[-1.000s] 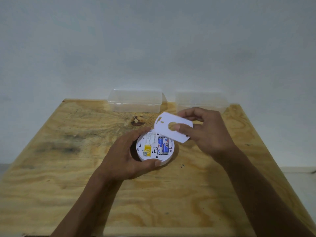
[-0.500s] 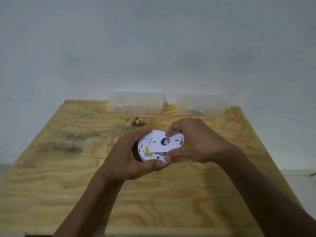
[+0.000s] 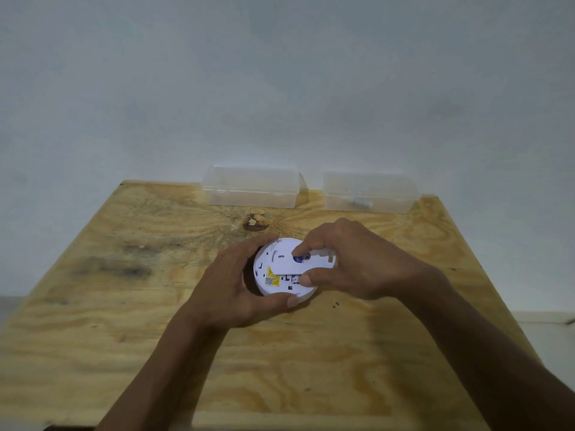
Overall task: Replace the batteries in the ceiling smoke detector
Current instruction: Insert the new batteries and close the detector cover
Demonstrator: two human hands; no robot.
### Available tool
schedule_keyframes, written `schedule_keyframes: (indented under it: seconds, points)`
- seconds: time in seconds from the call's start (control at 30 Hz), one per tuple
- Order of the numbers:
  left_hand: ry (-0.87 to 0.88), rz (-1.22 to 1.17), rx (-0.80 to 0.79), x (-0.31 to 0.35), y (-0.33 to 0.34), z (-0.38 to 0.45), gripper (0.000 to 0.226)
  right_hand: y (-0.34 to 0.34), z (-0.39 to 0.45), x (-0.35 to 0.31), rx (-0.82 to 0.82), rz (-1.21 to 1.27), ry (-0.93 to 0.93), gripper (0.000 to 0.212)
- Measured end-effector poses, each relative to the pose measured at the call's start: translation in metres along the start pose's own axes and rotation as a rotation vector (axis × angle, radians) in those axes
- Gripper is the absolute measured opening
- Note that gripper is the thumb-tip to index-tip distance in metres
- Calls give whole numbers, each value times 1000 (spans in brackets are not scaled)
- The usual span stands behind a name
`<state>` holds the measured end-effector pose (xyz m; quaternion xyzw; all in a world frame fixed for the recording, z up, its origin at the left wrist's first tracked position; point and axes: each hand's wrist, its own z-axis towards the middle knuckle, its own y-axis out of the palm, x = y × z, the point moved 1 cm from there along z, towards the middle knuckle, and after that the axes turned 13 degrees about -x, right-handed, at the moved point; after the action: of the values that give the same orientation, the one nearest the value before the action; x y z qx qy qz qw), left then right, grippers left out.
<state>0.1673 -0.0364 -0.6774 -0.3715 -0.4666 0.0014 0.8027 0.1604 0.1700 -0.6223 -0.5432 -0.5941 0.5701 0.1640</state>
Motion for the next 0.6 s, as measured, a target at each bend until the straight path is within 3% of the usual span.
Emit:
schedule_keyframes:
  seconds: [0.17,0.37,0.6]
  points:
    - [-9,-33,-10,-6,1,0,77,-7,-2,-3,75,-23,-58,40]
    - [-6,-16,-1,-7,0,0,71,-1,4,-9,-40,-100,-72,38]
    - [-48,-21,0,-12,1,0,64,1,12,-11,-50,-112,-116,38]
